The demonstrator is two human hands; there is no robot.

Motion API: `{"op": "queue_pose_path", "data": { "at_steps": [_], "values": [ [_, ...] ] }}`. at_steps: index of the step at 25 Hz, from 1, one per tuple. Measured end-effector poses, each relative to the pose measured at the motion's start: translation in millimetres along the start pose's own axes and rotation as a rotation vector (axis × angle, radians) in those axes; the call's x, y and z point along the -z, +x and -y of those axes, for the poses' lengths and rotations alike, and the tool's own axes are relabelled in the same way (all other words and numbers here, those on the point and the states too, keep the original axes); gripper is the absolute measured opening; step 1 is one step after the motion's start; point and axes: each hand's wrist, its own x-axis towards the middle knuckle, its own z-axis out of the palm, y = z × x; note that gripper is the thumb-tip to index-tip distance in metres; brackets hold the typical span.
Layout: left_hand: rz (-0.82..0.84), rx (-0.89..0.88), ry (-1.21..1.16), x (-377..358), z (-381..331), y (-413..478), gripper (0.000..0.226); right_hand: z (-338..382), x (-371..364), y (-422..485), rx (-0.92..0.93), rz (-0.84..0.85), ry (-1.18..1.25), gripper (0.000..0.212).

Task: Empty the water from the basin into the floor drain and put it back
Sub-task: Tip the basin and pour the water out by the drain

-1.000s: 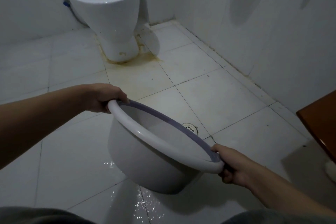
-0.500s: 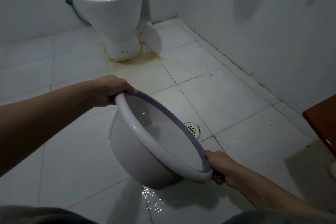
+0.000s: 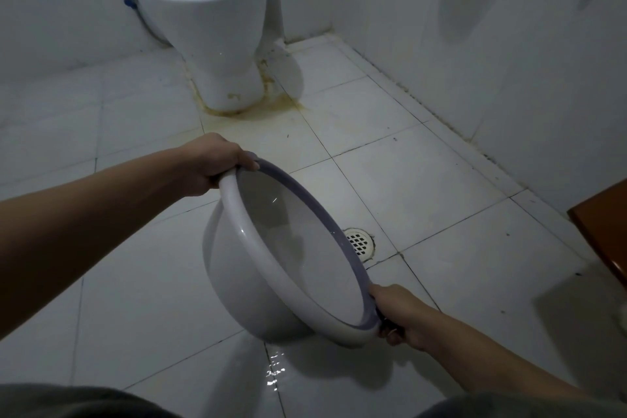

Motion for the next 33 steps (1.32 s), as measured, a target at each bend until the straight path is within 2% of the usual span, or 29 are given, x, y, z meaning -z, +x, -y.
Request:
{"op": "queue_pose_path", "data": {
  "at_steps": [5,8,13,18,22,27,33],
  "values": [
    [-0.029,-0.075,-0.034,-5.8,-1.1,-3.4,0.023,-2.7,-9.9,11.0,0.008,0.062,-0.003,0.022],
    [-0.014,-0.096,-0.041,-7.3,-2.1,-3.4,0.032,-1.9,-13.5,16.1,0.019,0.064,-0.022,0.021],
    [0.003,-0.142,-0.016,-7.6,-2.8,-4.7,0.031,1.9,-14.2,21.7,0.054,0.049,-0.048,0.023],
    [0.054,-0.185,-0.042,-9.5,-5.5,-8.9,0.044,4.1,-16.2,29.9,0.067,0.061,-0.064,0.025],
    [0.082,-0.212,-0.060,-14.3,-9.2,-12.8,0.045,4.0,-16.1,36.7,0.053,0.063,-0.070,0.024],
    [0.098,-0.214,-0.136,-15.2,-8.5,-13.5,0.066,7.4,-16.3,40.9,0.058,0.062,-0.073,0.023],
    [0.084,-0.249,-0.151,-15.4,-8.6,-15.2,0.071,13.4,-16.4,42.5,0.066,0.064,-0.036,0.017]
  ]
}}
